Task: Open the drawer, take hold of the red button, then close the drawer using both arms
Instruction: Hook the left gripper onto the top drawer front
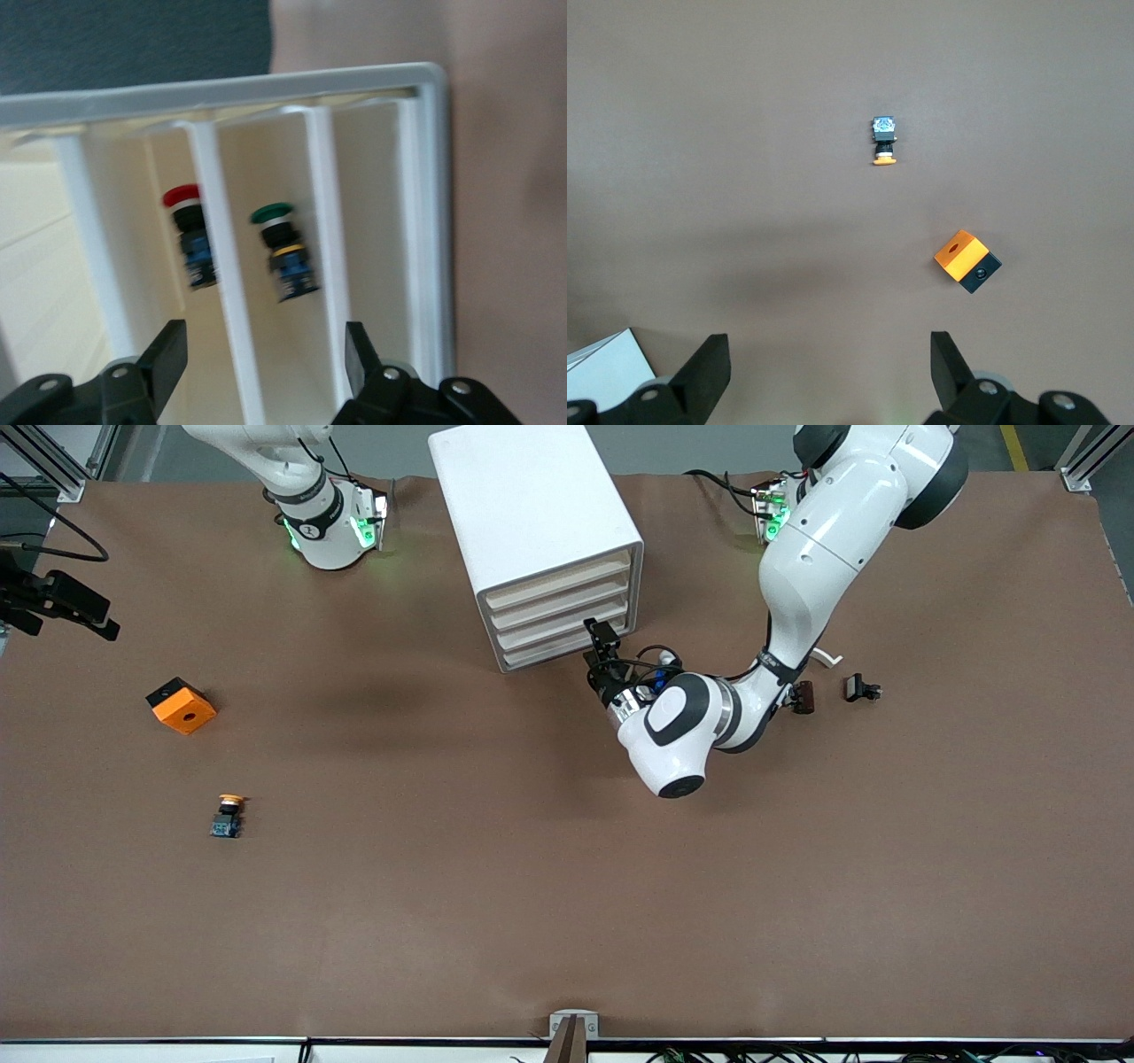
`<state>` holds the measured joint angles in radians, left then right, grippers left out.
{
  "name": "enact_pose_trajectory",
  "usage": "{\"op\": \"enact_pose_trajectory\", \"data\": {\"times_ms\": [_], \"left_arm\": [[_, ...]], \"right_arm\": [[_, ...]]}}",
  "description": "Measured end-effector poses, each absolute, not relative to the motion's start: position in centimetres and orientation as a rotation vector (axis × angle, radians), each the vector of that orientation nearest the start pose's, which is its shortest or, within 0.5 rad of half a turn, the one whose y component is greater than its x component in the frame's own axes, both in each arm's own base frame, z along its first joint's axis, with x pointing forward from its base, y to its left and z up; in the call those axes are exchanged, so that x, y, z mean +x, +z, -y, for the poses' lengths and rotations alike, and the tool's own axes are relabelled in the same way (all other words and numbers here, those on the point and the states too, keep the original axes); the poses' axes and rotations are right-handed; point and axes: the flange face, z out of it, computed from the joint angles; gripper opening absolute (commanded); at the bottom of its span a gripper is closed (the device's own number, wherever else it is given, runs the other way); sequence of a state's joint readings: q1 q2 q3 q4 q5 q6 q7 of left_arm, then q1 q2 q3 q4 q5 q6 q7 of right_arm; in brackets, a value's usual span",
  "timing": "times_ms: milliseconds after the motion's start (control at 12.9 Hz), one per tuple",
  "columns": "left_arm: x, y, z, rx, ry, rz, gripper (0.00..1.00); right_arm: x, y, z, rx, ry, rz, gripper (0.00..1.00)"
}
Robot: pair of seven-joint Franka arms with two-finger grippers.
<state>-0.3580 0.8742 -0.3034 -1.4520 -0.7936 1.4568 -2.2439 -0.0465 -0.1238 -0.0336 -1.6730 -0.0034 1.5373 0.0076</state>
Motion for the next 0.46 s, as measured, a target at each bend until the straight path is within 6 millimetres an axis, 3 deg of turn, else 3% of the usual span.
{"op": "enact_pose_trajectory", "data": {"times_ms": [155, 465], "left_arm": [[47.3, 20.2, 43.9, -1.199, 1.387, 1.676, 0.61], [45.3, 19.3, 45.2, -1.185, 1.360, 1.620, 0.61]], "right_arm": [[51.0, 63.9, 4.2, -3.137, 0.019, -0.137, 1.00], [51.0, 63.9, 4.2, -3.137, 0.019, -0.137, 1.00]]}}
